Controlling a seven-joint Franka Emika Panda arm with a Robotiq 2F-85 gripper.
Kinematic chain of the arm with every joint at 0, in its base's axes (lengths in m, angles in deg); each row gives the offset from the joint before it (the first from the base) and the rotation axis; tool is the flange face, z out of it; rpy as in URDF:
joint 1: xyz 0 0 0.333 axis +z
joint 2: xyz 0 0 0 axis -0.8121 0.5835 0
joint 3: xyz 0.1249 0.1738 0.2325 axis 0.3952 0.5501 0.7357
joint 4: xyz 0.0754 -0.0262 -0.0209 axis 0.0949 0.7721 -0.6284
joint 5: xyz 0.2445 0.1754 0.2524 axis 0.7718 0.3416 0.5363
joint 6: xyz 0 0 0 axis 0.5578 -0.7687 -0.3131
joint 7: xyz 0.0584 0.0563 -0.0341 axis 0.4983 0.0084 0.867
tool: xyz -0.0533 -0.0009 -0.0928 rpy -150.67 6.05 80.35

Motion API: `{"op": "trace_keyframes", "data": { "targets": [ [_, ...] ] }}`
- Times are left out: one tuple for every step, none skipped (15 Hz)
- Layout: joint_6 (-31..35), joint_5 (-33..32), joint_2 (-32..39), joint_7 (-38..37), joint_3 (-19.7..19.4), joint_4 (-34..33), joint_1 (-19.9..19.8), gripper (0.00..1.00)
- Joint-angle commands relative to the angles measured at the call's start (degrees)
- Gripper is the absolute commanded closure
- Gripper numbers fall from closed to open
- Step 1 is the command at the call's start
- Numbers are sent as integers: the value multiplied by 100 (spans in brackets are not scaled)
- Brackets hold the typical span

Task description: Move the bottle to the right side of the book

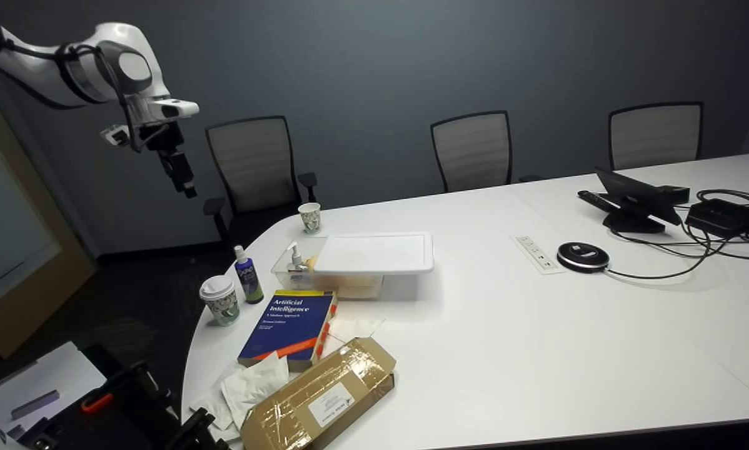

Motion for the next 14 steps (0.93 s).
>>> {"op": "trace_keyframes", "data": {
  "targets": [
    [407,310,878,154,-327,-387,258,0],
    [503,388,1071,224,-396,-460,307,0],
    [573,465,1271,294,-462,-538,351,0],
    [596,510,1472,323,-540,-638,407,0],
    [612,533,1679,353,-608,-763,456,0],
    [628,609,1836,438,-656,-858,490,0],
    [627,617,2019,484,-733,-979,538,0],
    [604,656,2173,542,-786,-1092,572,0],
    [597,692,2323,590,-839,-1208,611,0],
    [613,705,2482,636,-884,-1328,634,0],
    [603,729,2635,706,-926,-1454,657,0],
    [588,755,2766,762,-961,-1567,676,0],
    [581,786,2888,839,-992,-1673,690,0],
    [577,809,3028,900,-1039,-1789,704,0]
  ]
}}
